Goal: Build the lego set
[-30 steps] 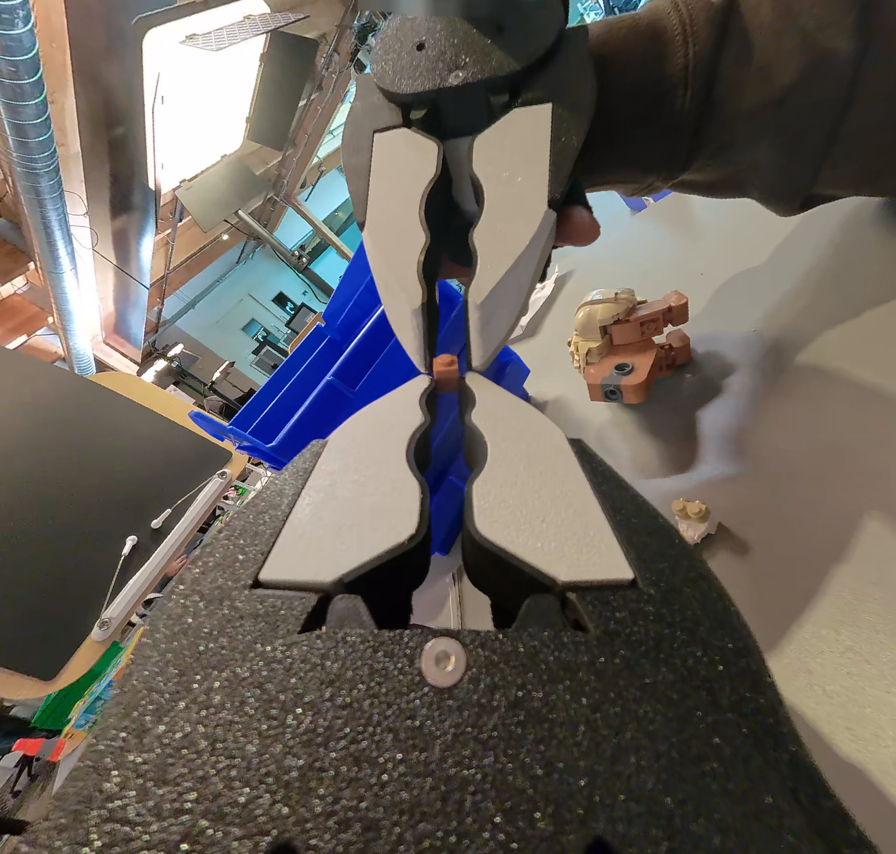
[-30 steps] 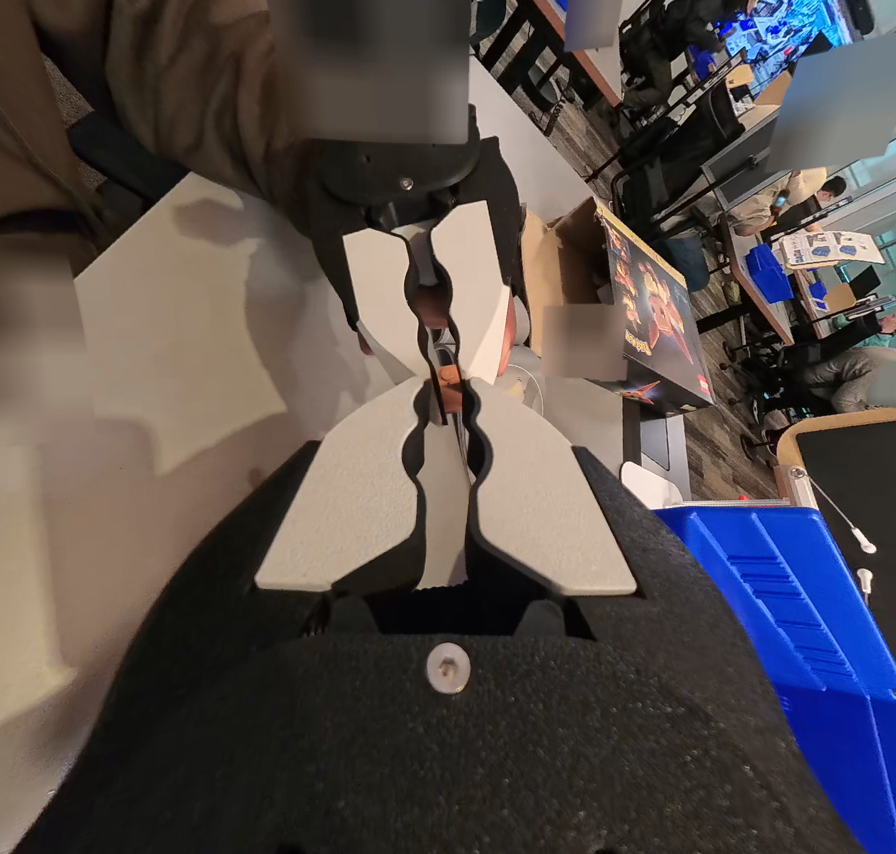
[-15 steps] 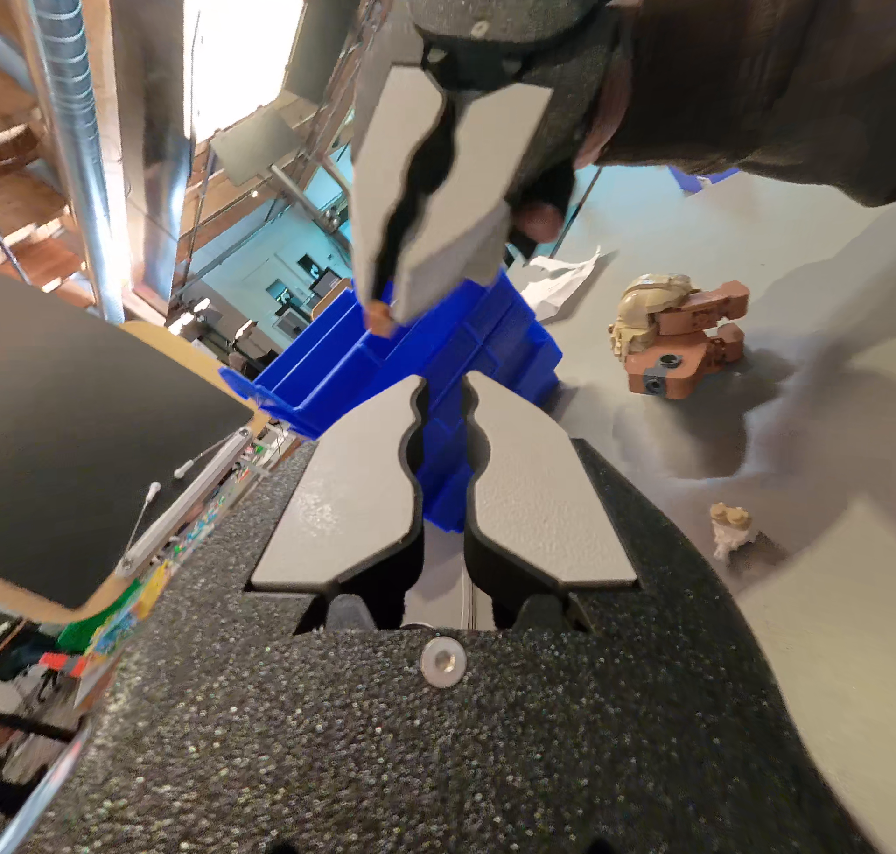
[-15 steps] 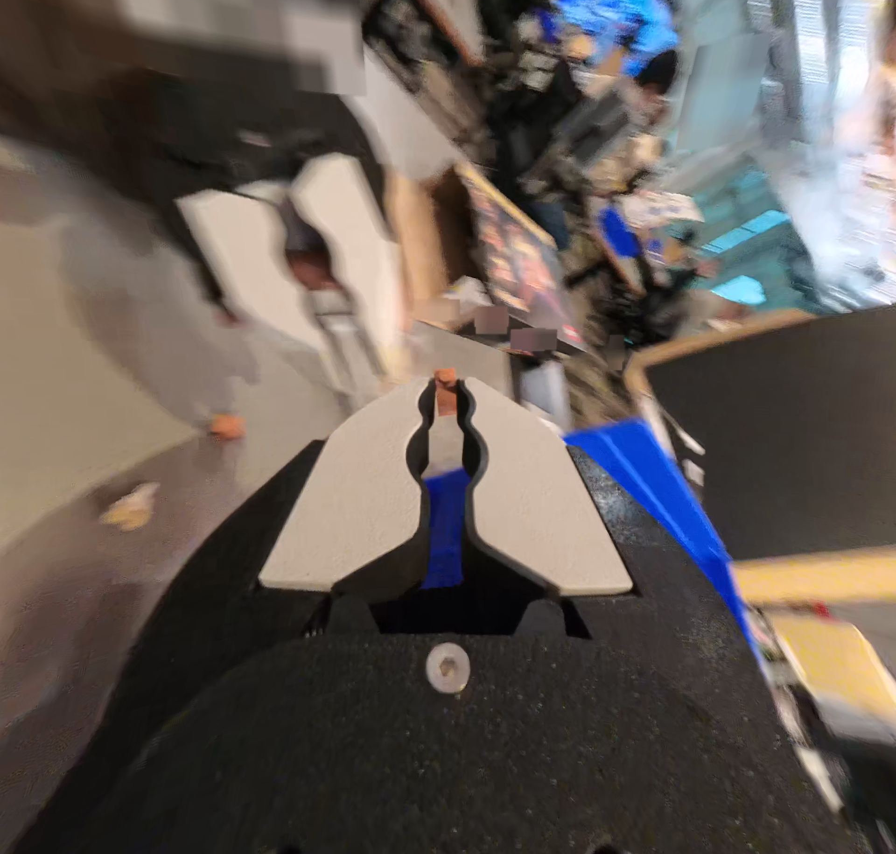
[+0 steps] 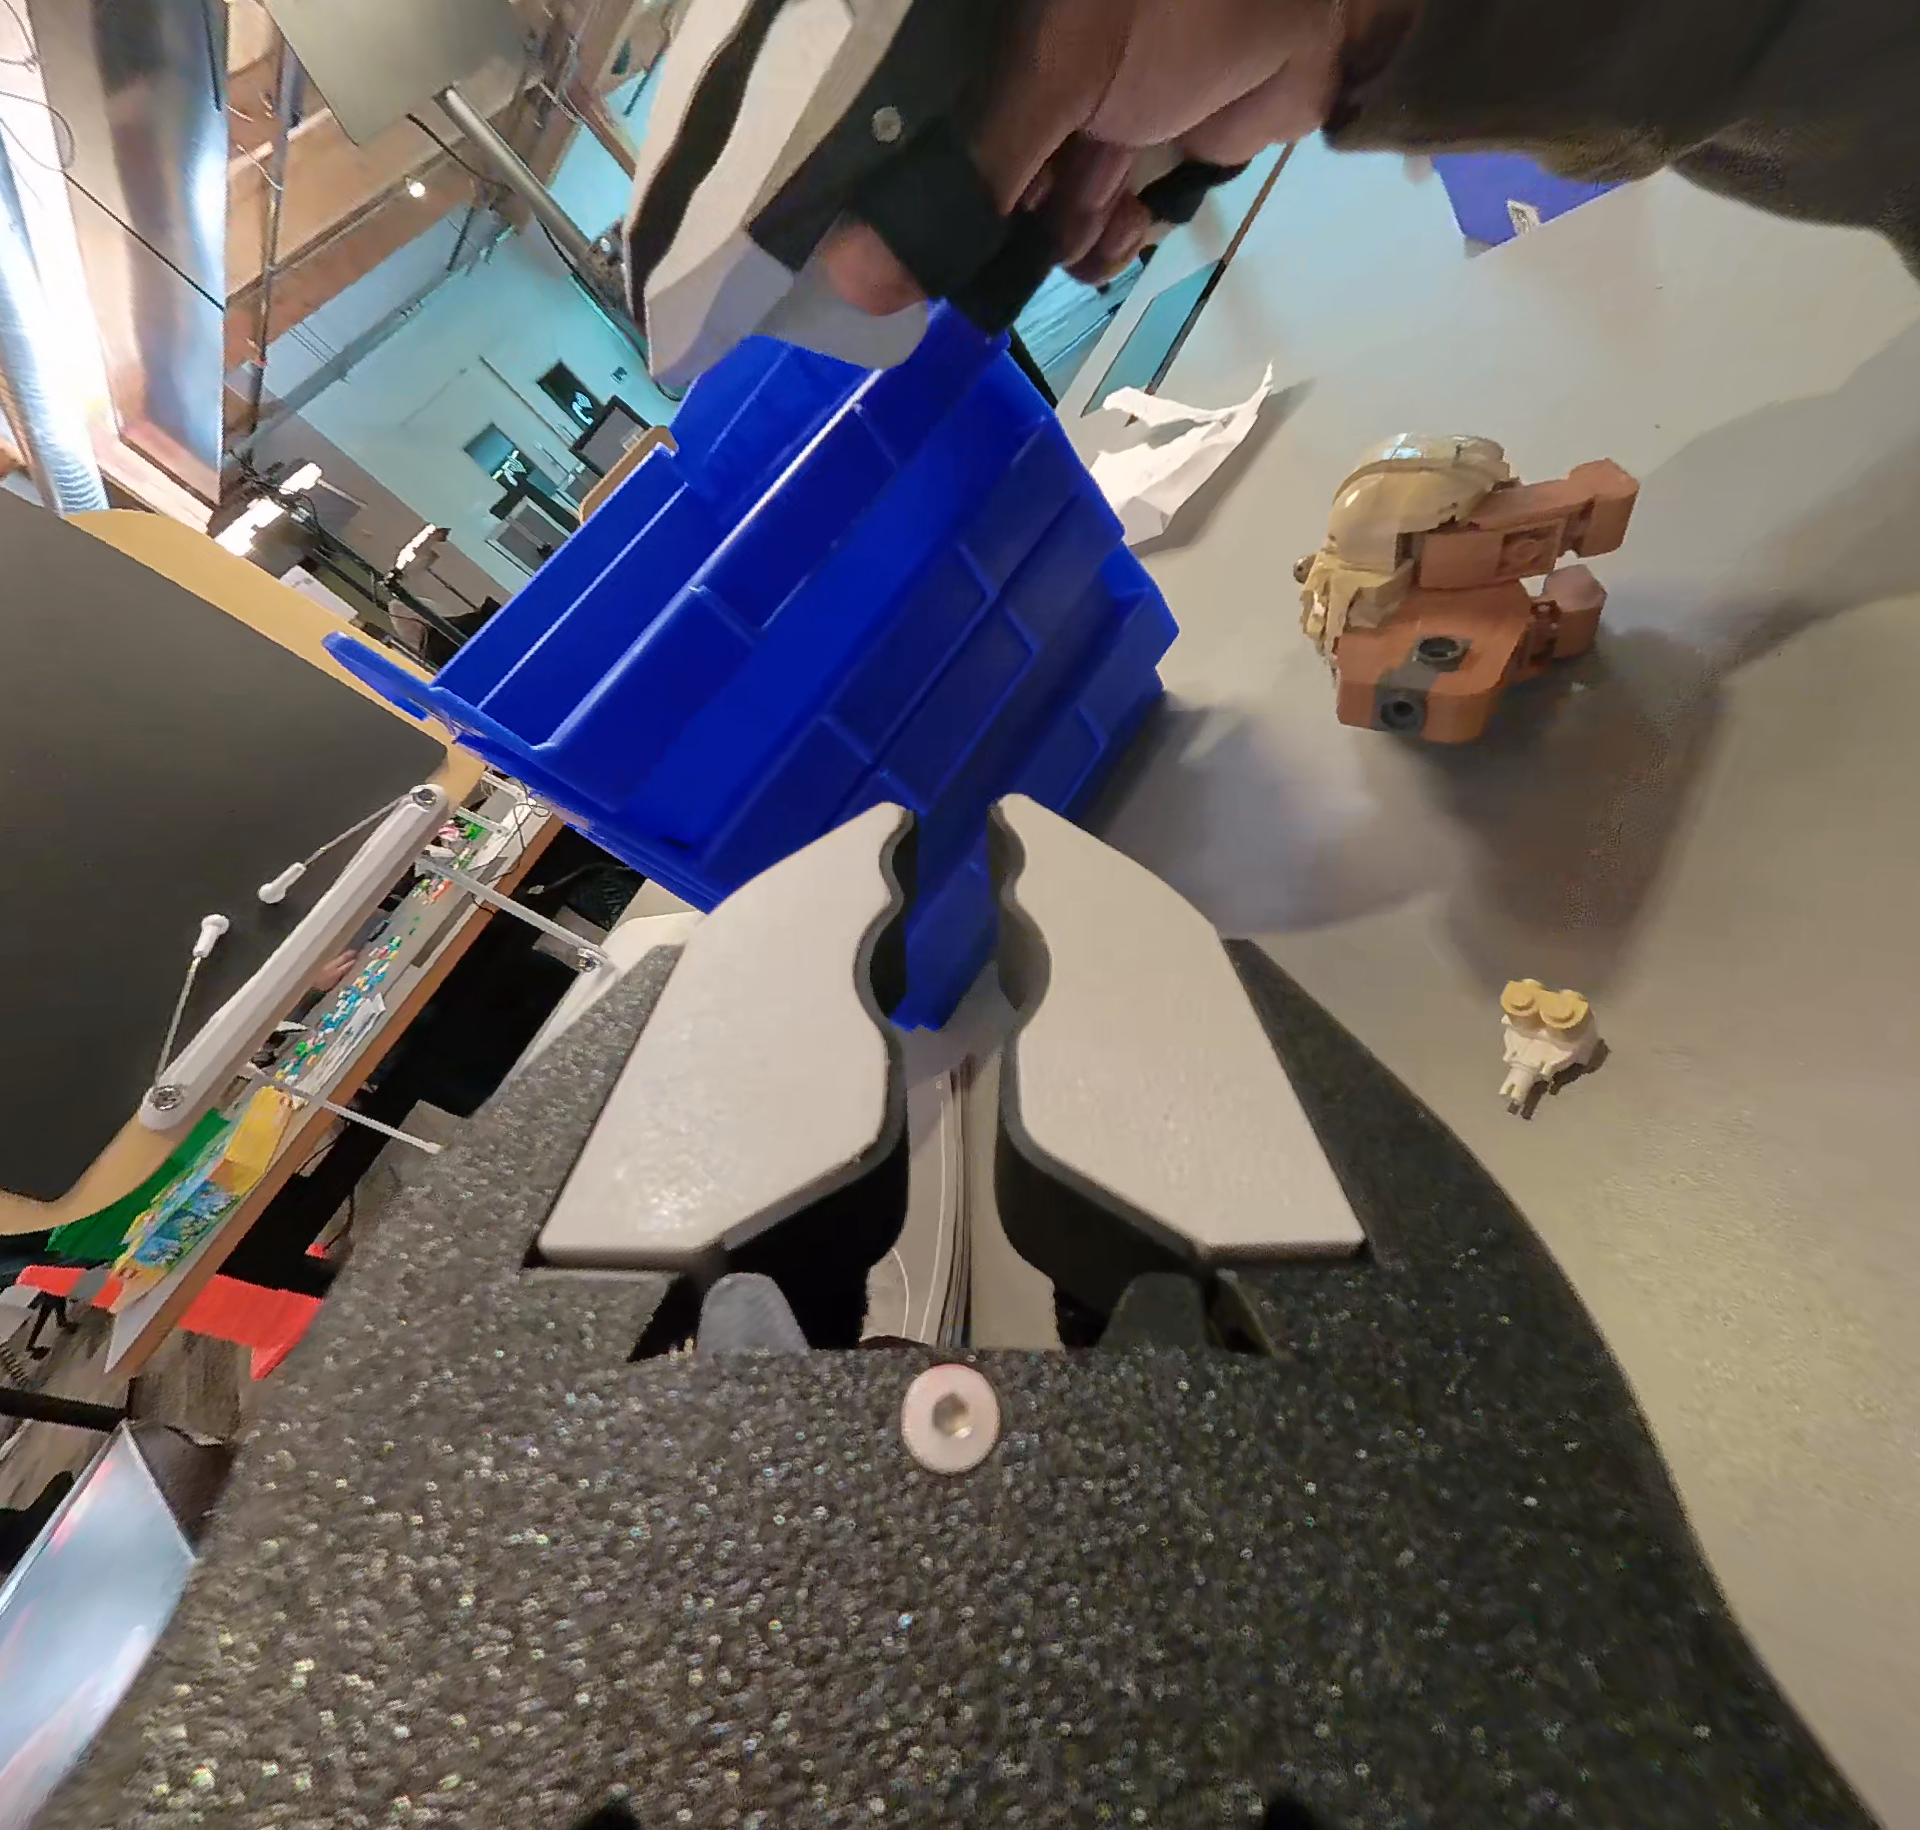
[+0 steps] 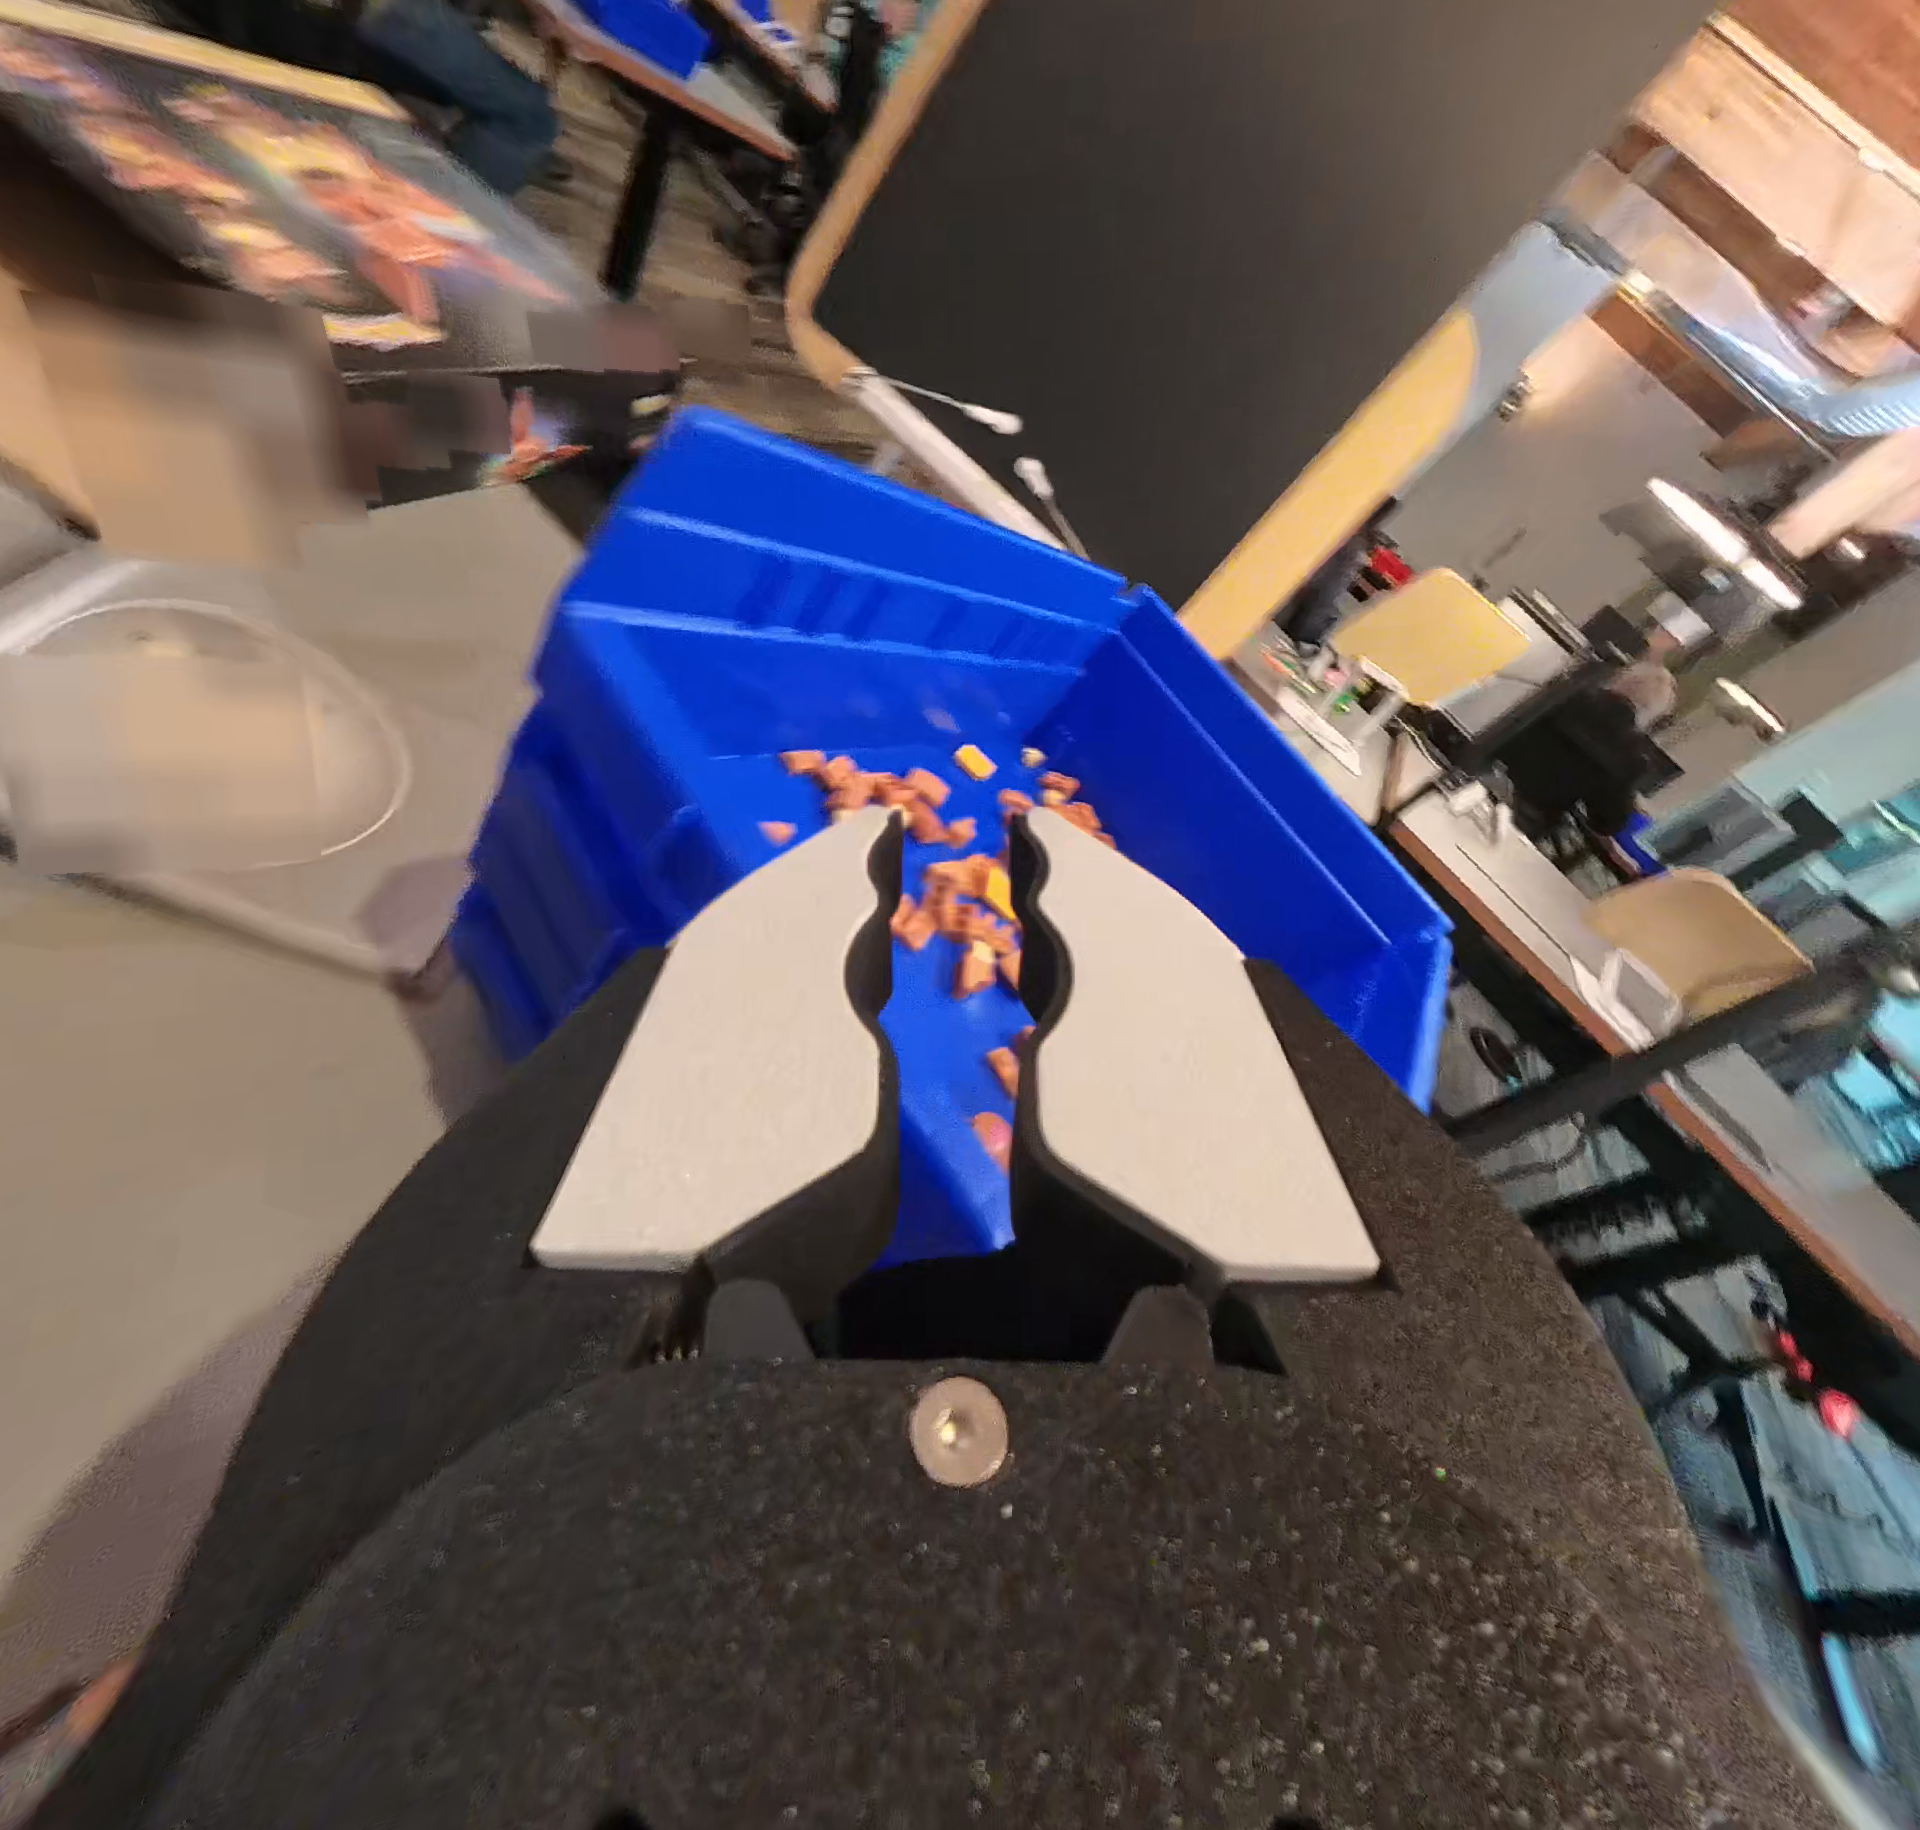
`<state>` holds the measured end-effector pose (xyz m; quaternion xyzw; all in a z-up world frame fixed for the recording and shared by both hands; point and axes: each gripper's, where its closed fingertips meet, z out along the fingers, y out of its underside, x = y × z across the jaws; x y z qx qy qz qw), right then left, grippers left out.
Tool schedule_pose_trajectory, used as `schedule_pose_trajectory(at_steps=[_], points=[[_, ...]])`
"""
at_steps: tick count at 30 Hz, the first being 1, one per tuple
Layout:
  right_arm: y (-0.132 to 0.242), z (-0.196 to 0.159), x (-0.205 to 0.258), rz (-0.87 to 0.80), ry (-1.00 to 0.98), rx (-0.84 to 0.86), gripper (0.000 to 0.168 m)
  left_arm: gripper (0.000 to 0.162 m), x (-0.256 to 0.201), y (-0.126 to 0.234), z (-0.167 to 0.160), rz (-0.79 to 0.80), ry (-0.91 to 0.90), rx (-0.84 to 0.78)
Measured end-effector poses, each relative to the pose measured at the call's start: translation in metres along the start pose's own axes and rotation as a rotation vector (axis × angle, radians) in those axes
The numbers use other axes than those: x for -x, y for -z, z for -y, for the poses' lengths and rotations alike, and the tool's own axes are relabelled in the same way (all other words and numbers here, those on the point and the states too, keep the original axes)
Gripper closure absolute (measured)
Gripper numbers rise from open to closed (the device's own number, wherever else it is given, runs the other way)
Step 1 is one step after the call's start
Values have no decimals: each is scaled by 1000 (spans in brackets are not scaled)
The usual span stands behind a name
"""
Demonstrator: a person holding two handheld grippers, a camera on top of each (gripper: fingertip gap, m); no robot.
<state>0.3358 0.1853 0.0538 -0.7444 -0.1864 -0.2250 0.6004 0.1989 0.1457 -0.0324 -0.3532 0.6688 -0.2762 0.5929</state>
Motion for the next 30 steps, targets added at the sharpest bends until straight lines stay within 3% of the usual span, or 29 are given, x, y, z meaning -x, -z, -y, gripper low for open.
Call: schedule_pose_trajectory(at_steps=[3,7,11,14,19,30], points=[[23,1,55,224,149,30,149,150,-10,-1,-2,-68,-10,12],[60,-9,131,494,320,1,150,149,-63,3,-20,-393,-39,97],[78,-35,173,660,378,13,150,147,-100,7,-39,-579,-63,200],[86,-60,197,760,432,97,150,147,-107,6,-49,-590,-111,257],[89,-96,227,803,748,242,147,147,-96,3,-51,-541,-79,273],[92,-102,233,938,879,291,137,149,-60,-3,-60,-407,87,330]])
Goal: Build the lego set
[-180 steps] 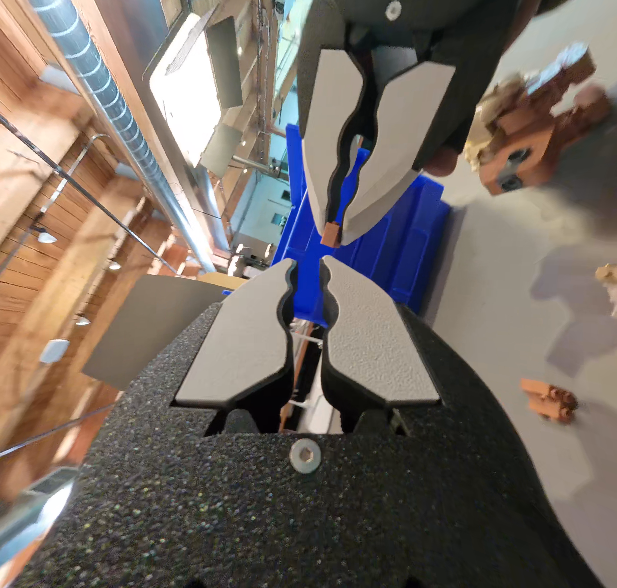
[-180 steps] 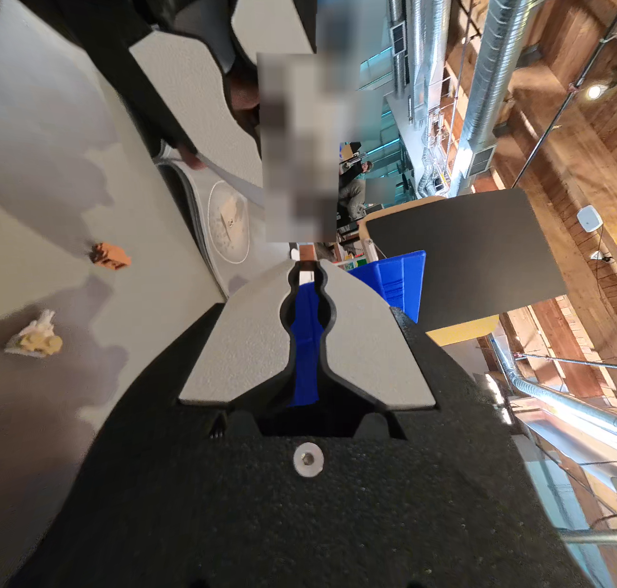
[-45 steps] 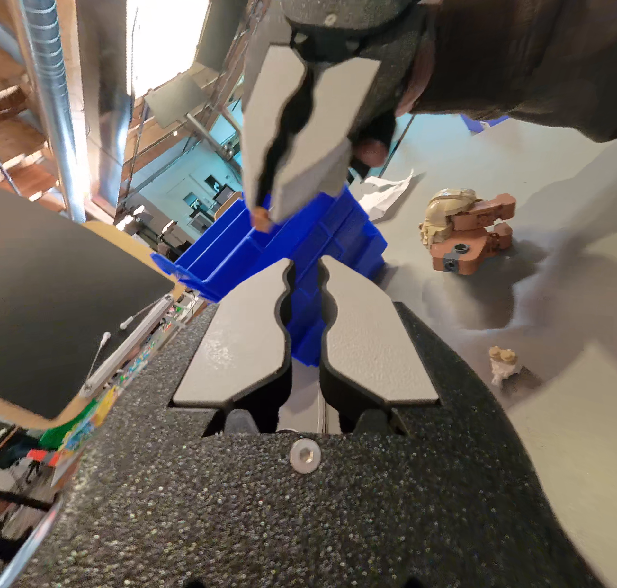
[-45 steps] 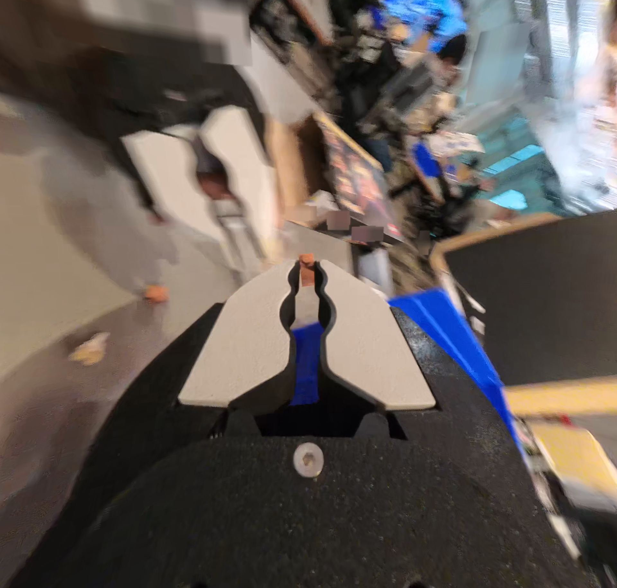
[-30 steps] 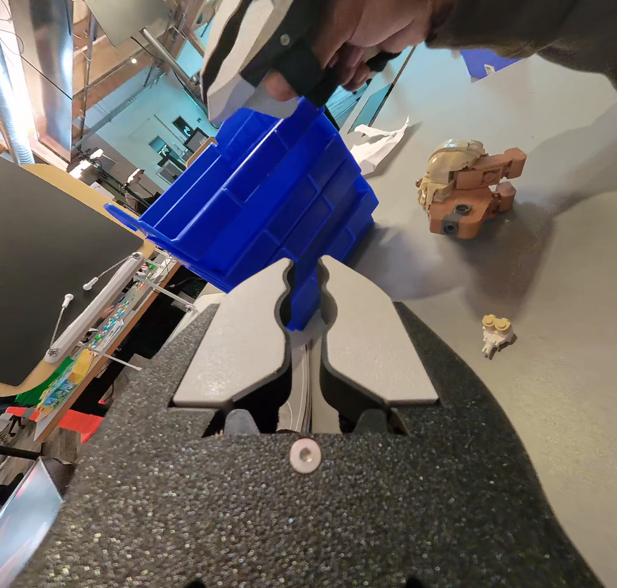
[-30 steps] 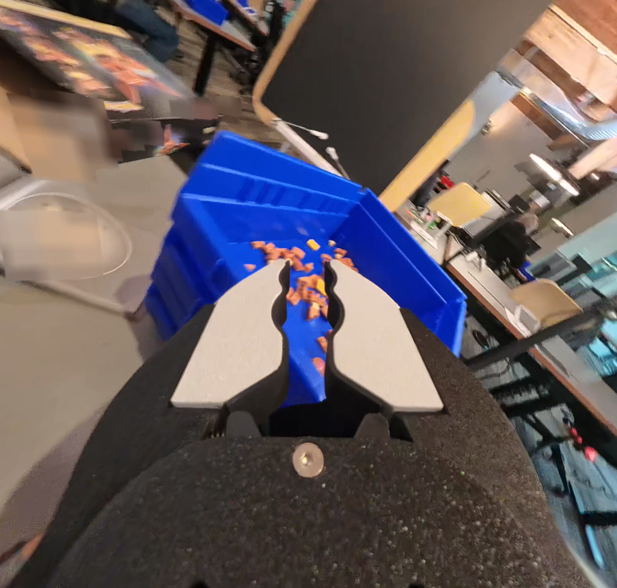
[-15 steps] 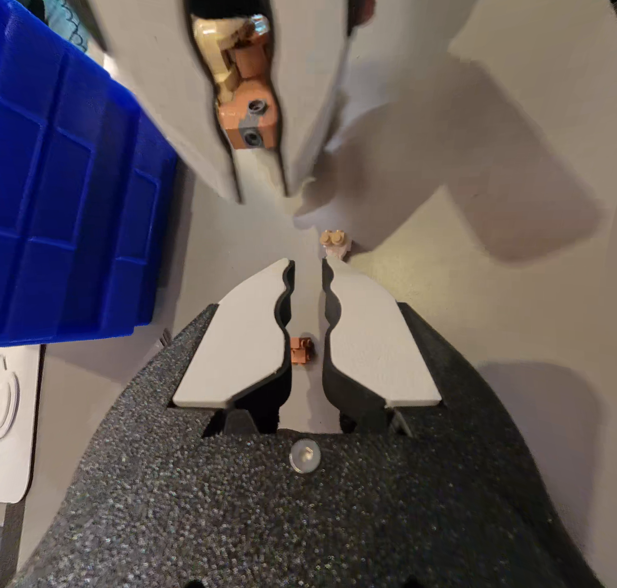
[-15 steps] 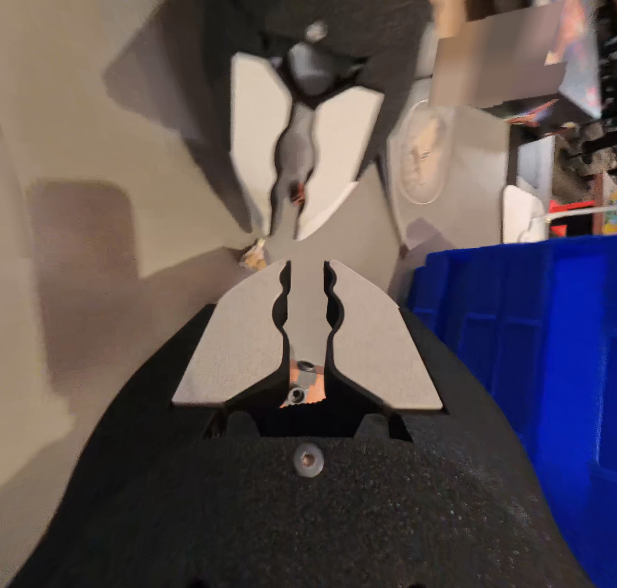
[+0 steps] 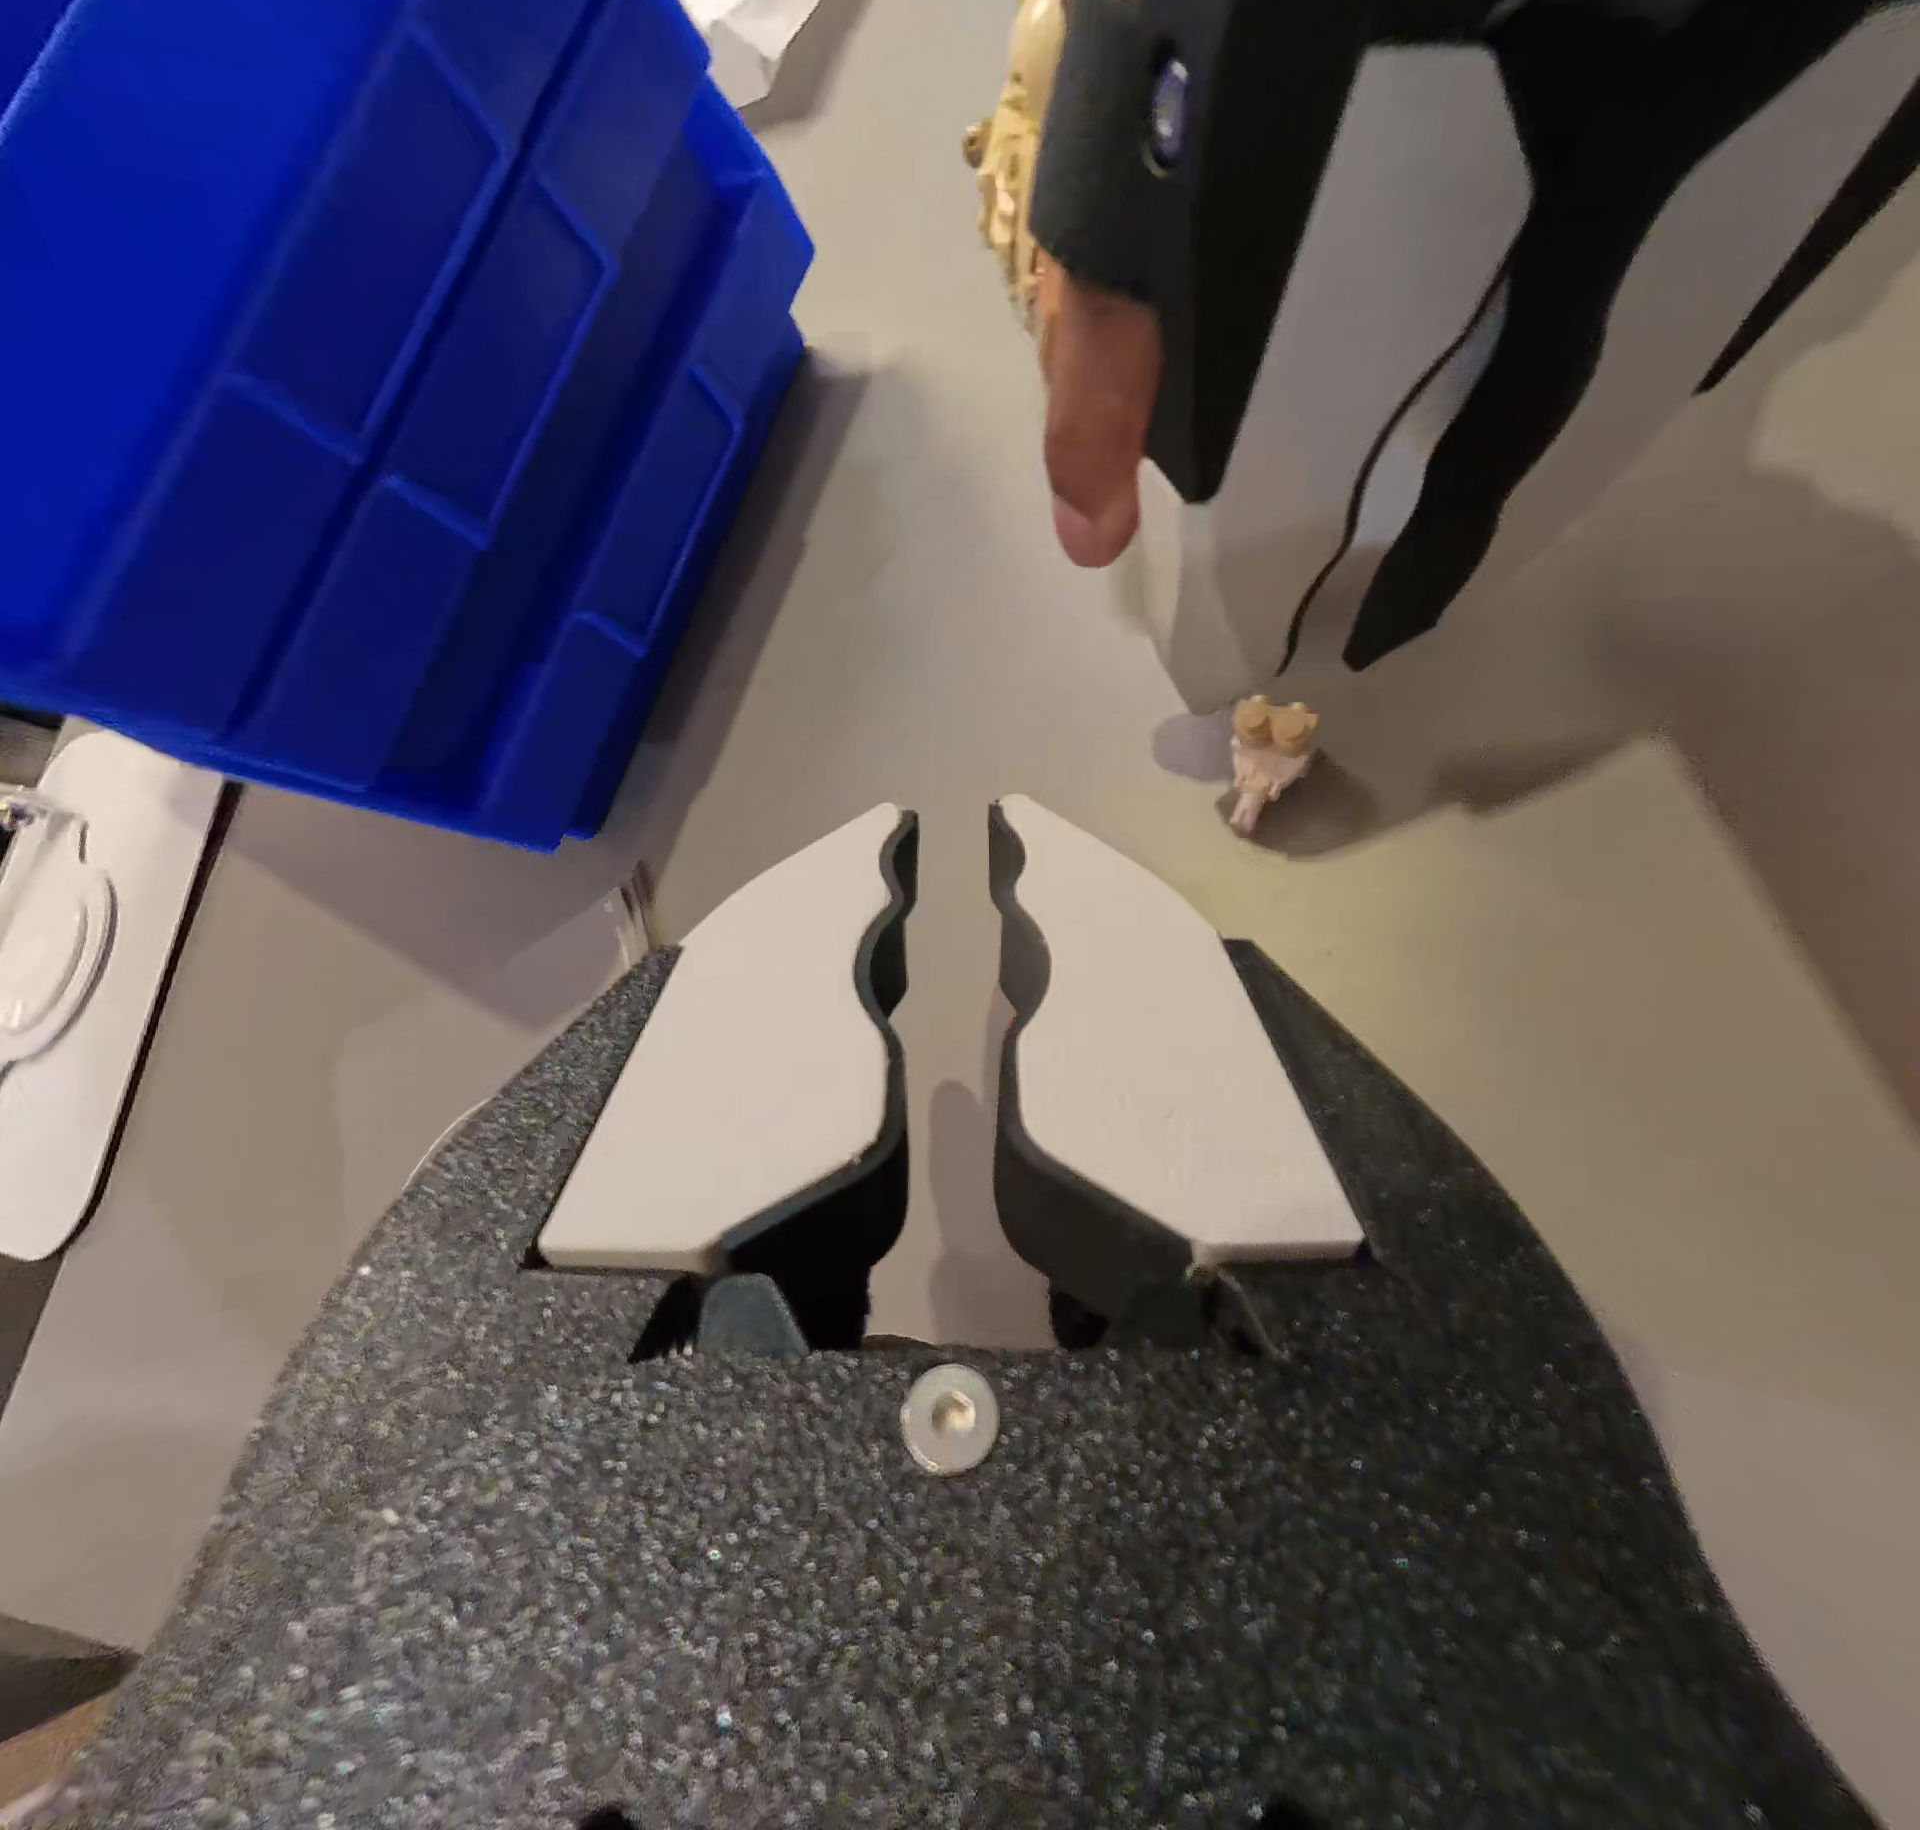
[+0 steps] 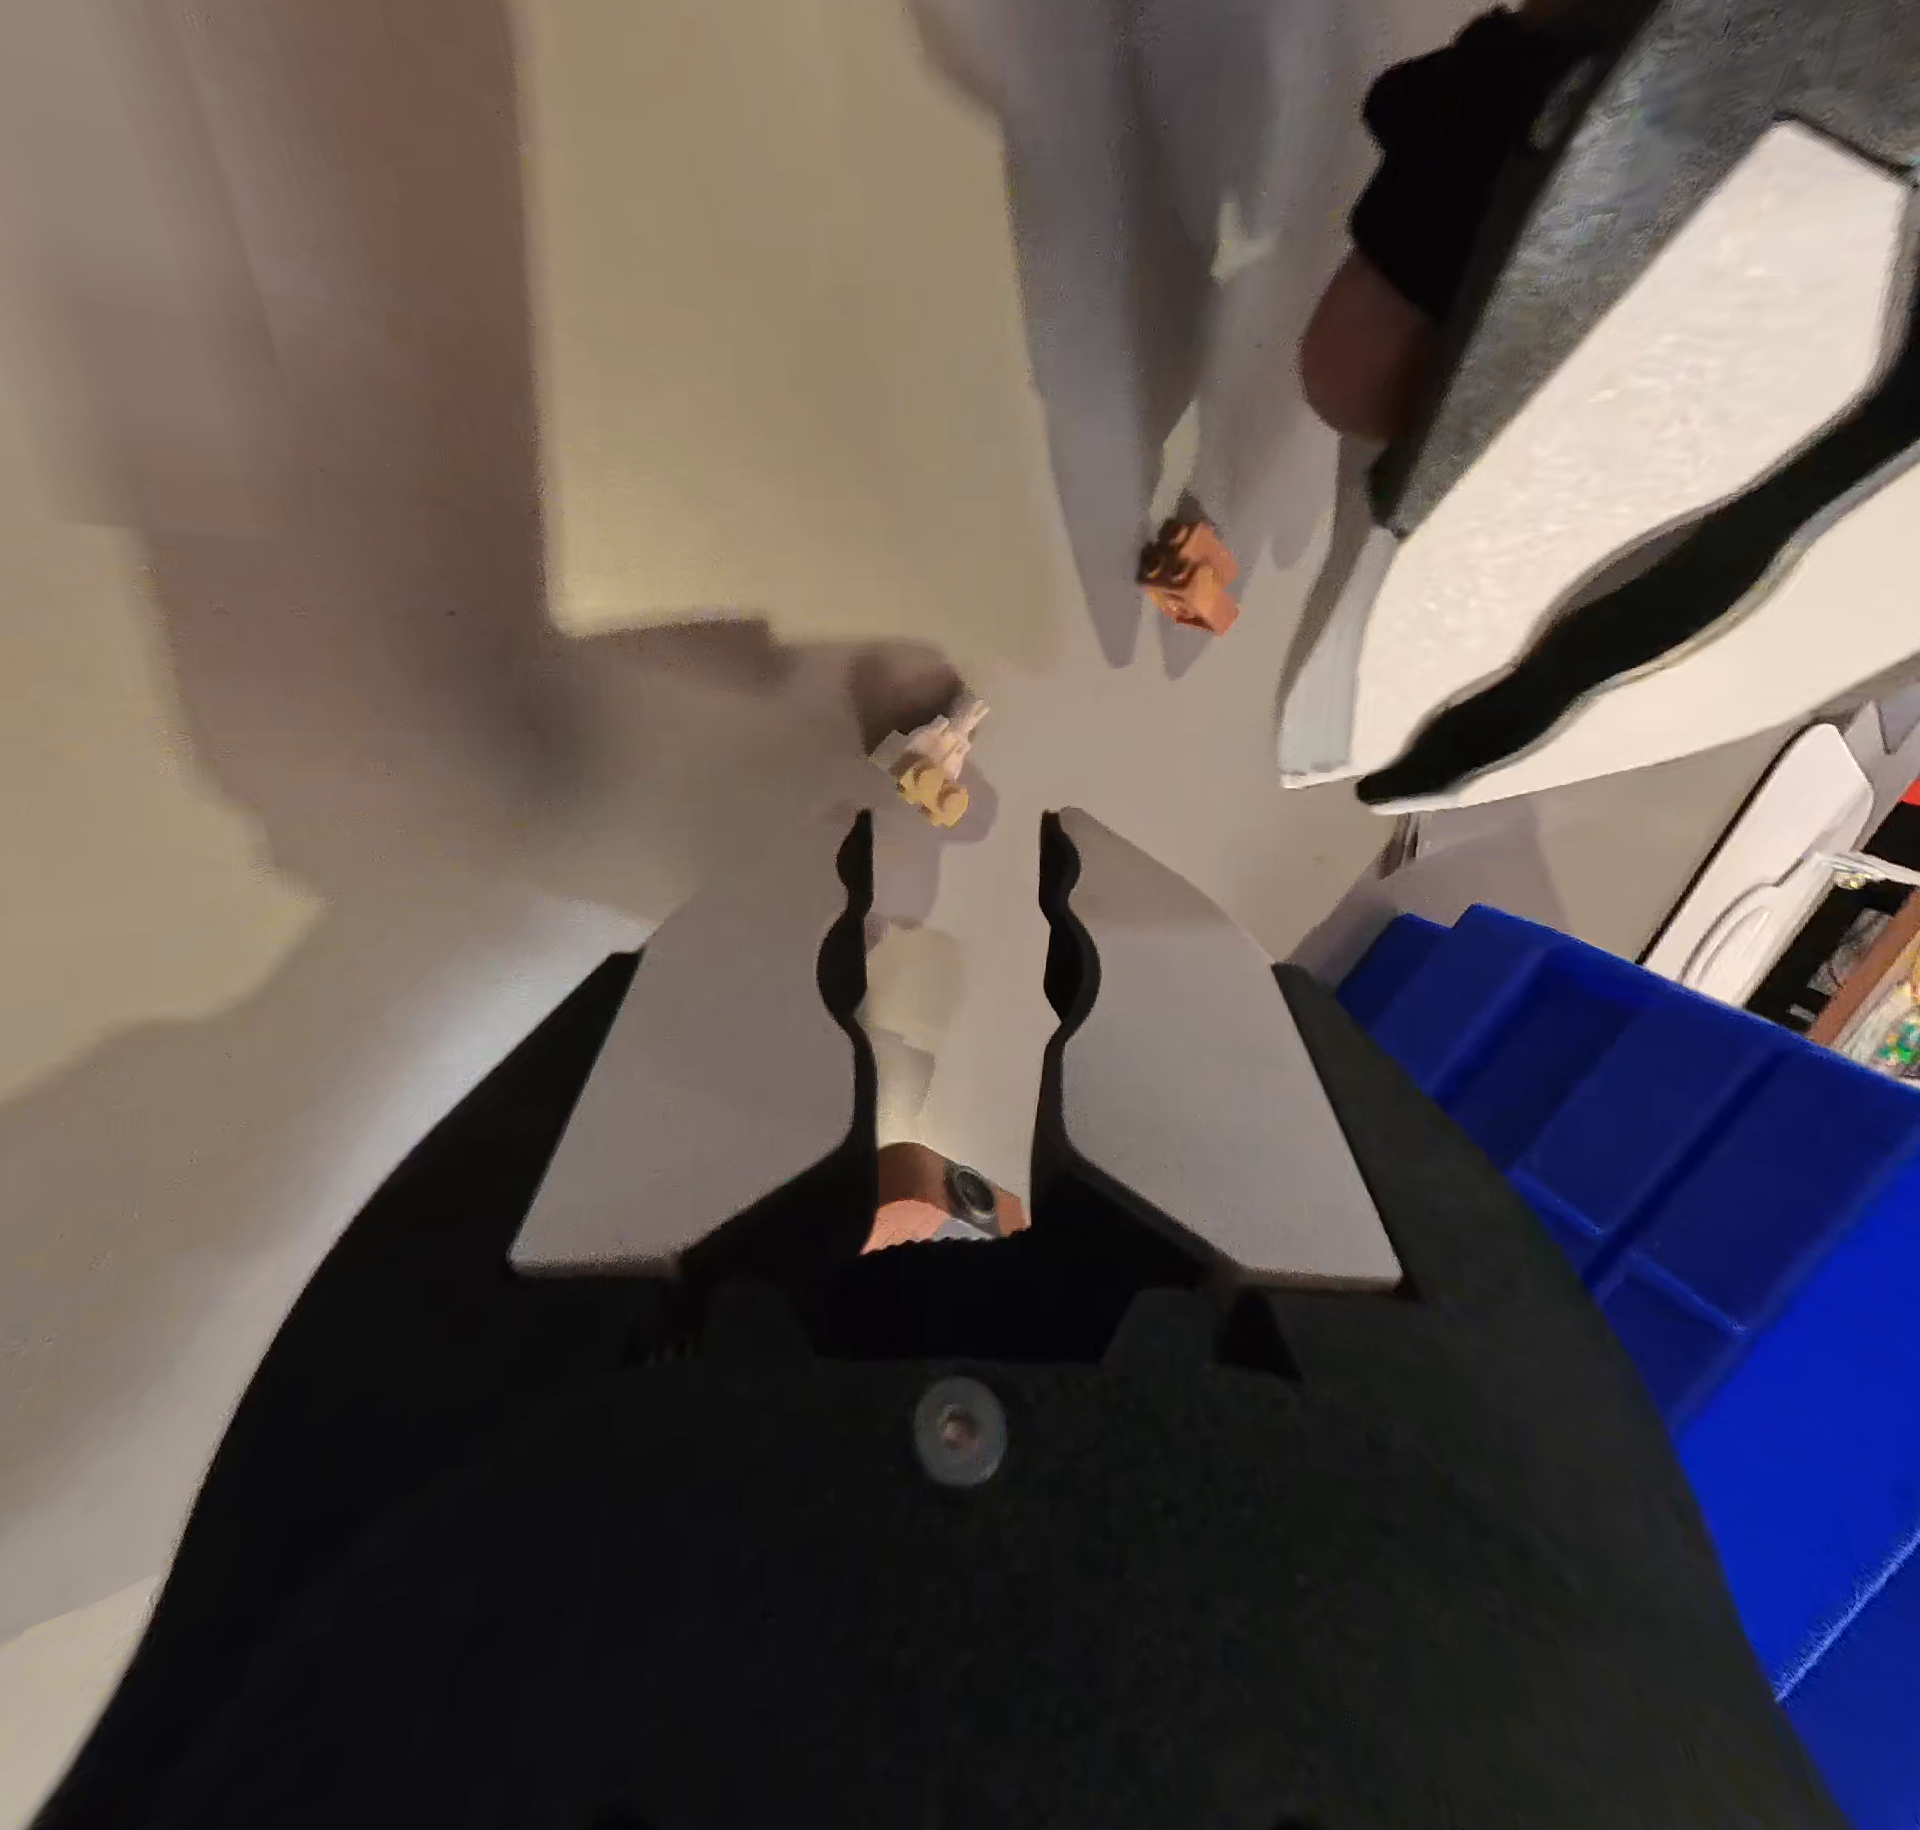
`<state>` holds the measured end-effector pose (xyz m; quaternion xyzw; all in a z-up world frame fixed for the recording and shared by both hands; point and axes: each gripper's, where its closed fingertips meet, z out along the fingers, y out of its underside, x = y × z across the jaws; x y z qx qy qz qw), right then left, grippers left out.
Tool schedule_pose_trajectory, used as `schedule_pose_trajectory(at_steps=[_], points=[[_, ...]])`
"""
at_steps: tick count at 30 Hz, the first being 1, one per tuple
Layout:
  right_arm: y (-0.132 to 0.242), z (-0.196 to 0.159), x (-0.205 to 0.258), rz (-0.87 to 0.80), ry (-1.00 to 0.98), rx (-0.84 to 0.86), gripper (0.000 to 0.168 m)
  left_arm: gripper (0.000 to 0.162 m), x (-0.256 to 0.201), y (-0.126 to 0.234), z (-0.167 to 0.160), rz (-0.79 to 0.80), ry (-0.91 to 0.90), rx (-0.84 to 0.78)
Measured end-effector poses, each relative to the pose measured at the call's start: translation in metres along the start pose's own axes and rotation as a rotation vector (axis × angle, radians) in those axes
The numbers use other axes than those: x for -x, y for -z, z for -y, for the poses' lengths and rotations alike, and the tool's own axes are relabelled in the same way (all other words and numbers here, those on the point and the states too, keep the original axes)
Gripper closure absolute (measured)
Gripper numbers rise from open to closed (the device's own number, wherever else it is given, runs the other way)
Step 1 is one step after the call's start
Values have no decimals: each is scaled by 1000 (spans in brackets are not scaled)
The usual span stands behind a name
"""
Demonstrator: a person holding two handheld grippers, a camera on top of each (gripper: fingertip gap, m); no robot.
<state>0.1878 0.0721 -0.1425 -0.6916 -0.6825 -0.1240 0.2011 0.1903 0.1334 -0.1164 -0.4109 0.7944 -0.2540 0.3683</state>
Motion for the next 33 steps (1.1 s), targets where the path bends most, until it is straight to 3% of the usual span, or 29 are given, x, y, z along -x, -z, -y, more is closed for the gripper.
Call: schedule_pose_trajectory(at_steps=[9,15,19,23,28,33], points=[[-18,-7,5,125,46,76,136,149,19,8,-1,56,80,-25],[-25,-7,4,100,46,100,153,150,19,7,1,64,72,-33],[-24,-3,4,72,23,59,154,150,20,7,1,78,69,-39],[-9,-3,-15,-50,-93,-40,154,149,23,10,8,106,35,-79],[36,-13,-76,-374,-432,-288,154,147,22,23,36,183,-81,-228],[58,-21,-97,-496,-684,-480,154,144,30,40,64,411,-238,-343]])
